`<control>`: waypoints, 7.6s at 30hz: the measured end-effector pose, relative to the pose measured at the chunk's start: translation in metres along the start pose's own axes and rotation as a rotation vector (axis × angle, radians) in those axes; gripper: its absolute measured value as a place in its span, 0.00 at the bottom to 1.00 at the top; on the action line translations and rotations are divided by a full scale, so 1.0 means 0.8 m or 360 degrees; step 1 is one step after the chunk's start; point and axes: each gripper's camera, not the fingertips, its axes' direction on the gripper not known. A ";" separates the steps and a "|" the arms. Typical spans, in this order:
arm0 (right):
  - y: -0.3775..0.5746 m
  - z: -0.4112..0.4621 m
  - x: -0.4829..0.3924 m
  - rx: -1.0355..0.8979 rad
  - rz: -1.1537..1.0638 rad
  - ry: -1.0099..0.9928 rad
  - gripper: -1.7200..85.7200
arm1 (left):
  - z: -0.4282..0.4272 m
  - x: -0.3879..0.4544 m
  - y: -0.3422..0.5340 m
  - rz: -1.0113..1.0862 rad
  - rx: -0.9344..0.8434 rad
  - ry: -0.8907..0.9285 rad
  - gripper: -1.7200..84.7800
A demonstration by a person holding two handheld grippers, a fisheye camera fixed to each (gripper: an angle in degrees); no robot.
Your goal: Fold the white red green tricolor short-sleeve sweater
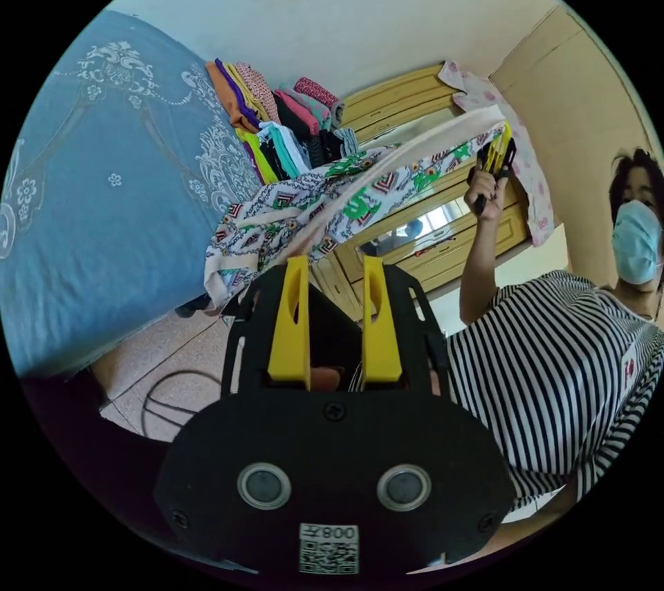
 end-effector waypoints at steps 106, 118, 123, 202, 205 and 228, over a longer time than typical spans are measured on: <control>0.565 0.741 0.332 -0.1114 0.0986 0.0343 0.03 | -0.659 -0.394 0.258 -0.0763 0.0429 -0.0794 0.03; 0.674 0.820 0.331 -0.1086 0.1154 0.0316 0.03 | -0.616 -0.474 0.276 -0.0938 0.0397 -0.0808 0.04; 0.714 0.846 0.326 -0.1052 0.1191 0.0260 0.03 | -0.601 -0.500 0.283 -0.0999 0.0398 -0.0802 0.04; 0.484 1.193 0.637 -0.0942 0.0682 0.1168 0.03 | -0.710 -0.779 -0.322 -0.0858 0.0879 -0.1130 0.05; 0.477 1.159 0.625 -0.0781 0.0665 0.1171 0.02 | -0.734 -0.768 -0.316 -0.0845 0.1058 -0.1082 0.05; 0.404 1.232 0.784 -0.0813 0.0674 0.1232 0.06 | -0.796 -0.777 -0.539 -0.0699 0.0591 -0.1485 0.12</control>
